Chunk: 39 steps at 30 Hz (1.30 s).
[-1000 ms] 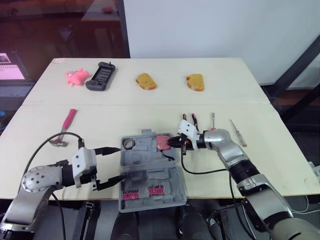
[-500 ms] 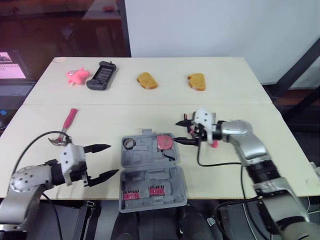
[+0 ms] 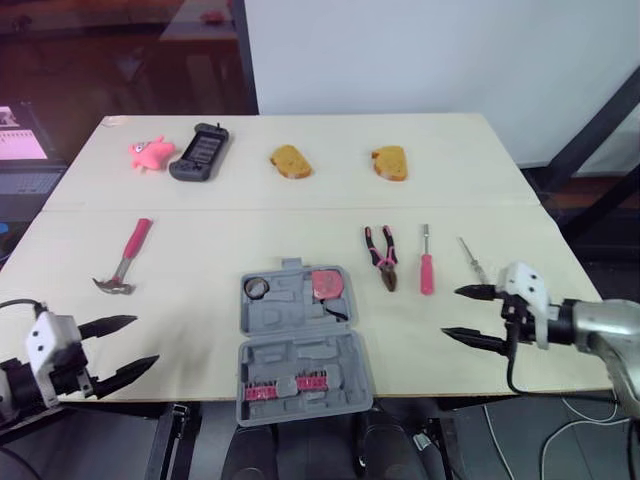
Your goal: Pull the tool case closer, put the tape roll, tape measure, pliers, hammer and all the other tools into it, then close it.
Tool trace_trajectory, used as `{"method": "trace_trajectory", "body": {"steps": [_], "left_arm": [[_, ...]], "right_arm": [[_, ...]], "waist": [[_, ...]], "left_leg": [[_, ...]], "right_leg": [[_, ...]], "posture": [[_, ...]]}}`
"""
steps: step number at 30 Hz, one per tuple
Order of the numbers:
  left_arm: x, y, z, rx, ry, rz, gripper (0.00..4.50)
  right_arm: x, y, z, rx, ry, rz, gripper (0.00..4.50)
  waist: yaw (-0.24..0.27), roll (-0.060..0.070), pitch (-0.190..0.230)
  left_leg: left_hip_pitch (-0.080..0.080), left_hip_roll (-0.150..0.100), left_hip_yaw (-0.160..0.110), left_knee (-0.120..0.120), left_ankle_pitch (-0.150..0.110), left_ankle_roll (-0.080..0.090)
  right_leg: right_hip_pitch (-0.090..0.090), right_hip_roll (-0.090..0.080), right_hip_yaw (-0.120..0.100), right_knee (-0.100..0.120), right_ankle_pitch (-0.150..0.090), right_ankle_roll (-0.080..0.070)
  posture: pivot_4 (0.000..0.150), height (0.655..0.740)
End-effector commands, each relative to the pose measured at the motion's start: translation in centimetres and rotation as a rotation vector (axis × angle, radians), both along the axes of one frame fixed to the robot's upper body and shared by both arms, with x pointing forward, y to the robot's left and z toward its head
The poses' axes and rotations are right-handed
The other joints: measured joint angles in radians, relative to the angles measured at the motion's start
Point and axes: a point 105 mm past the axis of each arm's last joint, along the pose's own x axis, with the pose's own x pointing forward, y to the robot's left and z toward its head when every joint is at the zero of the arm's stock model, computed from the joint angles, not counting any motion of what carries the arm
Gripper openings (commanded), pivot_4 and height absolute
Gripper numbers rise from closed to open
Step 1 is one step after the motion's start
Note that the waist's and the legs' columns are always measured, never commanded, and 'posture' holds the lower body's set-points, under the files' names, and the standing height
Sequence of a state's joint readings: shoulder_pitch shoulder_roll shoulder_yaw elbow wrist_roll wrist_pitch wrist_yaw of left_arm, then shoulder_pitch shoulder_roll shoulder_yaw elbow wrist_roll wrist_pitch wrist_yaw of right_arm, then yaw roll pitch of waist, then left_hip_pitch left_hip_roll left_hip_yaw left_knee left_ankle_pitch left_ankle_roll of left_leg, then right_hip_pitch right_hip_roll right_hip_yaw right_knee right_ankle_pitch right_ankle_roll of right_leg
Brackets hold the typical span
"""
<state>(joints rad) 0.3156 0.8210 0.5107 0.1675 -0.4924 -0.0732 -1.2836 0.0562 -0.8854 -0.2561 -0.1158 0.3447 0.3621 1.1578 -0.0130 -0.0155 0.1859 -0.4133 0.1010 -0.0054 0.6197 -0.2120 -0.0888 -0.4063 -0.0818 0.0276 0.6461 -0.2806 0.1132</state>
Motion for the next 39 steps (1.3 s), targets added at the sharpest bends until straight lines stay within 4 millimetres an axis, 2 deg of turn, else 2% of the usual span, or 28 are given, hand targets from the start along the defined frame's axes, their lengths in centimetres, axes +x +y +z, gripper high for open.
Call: {"method": "trace_trajectory", "body": {"steps": [1,8,14,17,21,24,28,31,33,36,39], "left_arm": [[-0.7,1.9,0.6,0.013,-0.03,0.056,4.5],[-0.8,3.5,0.3,0.025,-0.045,0.122,4.5],[-0.1,3.3,0.7,0.011,-0.062,0.117,4.5],[0.5,1.7,0.9,-0.003,-0.041,0.03,4.5],[2.7,-0.9,2.9,-0.03,-0.08,-0.058,4.5],[4.3,-4.4,5.0,-0.057,-0.105,-0.18,4.5],[4.5,-8.9,6.0,-0.088,-0.045,-0.341,4.5],[5.2,-11.4,7.2,-0.077,-0.056,-0.426,4.5],[5.6,-12.5,7.7,-0.068,-0.075,-0.451,4.5],[6.2,-14.2,8.6,-0.077,-0.105,-0.489,4.5],[6.5,-15.4,9.4,-0.081,-0.127,-0.519,4.5]], "right_arm": [[-0.4,-1.6,1.4,0.026,-0.076,-0.08,4.48],[-1.0,-4.6,1.2,0.077,-0.058,-0.208,4.48],[-1.0,-5.3,1.1,0.084,-0.056,-0.229,4.48],[-0.8,-4.8,1.4,0.089,-0.072,-0.223,4.48],[-0.4,-2.7,1.6,0.07,-0.099,-0.192,4.48],[0.4,-0.9,1.6,0.073,-0.118,-0.219,4.48],[1.3,1.9,1.1,0.054,-0.167,-0.234,4.48],[2.2,3.4,-0.1,0.049,-0.147,-0.376,4.48],[3.0,4.1,0.0,0.066,-0.166,-0.438,4.48],[3.9,6.4,-0.1,0.074,-0.148,-0.404,4.48],[5.7,8.3,0.0,0.121,-0.132,-0.415,4.48]], "waist": [[0.0,0.0,0.0],[-0.001,0.0,0.0],[-0.001,0.0,0.0],[0.0,0.0,0.0],[0.003,0.0,0.0],[0.003,-0.002,-0.001],[-0.003,-0.001,-0.001],[-0.002,-0.001,-0.001],[0.0,-0.001,0.0],[-0.001,-0.001,0.0],[-0.002,-0.001,0.0]], "left_leg": [[0.0,0.0,0.0,0.0,0.0,0.0],[0.0,0.0,0.0,0.0,0.0,0.0],[0.0,0.0,0.0,0.0,0.0,0.0],[0.0,0.0,0.0,0.0,0.0,0.0],[0.0,0.0,0.0,0.0,0.0,0.0],[0.0,0.0,0.0,0.0,0.0,0.0],[0.0,0.0,0.0,-0.001,0.0,0.0],[0.001,0.0,0.0,-0.003,0.0,0.0],[0.001,0.0,-0.001,-0.003,0.001,-0.001],[0.001,0.0,-0.001,-0.003,0.001,-0.002],[0.001,0.0,-0.001,-0.003,0.002,-0.002]], "right_leg": [[0.0,0.0,0.0,0.0,0.0,0.0],[0.0,0.0,0.0,-0.001,0.0,0.0],[0.0,0.0,0.0,-0.001,0.0,0.0],[0.0,0.0,0.0,-0.001,0.0,0.0],[0.0,0.0,0.0,0.0,0.0,0.0],[0.001,0.0,0.0,0.0,0.0,0.0],[0.001,0.0,0.0,0.0,0.0,0.0],[0.0,0.001,0.001,0.0,0.0,0.0],[-0.001,0.002,0.001,0.002,0.0,0.0],[0.0,0.002,0.001,0.001,0.0,0.0],[0.0,0.002,0.001,0.001,0.0,0.0]], "posture": [[0.15,0.7207],[0.15,0.7207],[0.15,0.7207],[0.15,0.7207],[0.15,0.7207],[0.15,0.7207],[0.15,0.7207],[0.15,0.7207],[0.15,0.7207],[0.15,0.7207],[0.15,0.7207]]}}
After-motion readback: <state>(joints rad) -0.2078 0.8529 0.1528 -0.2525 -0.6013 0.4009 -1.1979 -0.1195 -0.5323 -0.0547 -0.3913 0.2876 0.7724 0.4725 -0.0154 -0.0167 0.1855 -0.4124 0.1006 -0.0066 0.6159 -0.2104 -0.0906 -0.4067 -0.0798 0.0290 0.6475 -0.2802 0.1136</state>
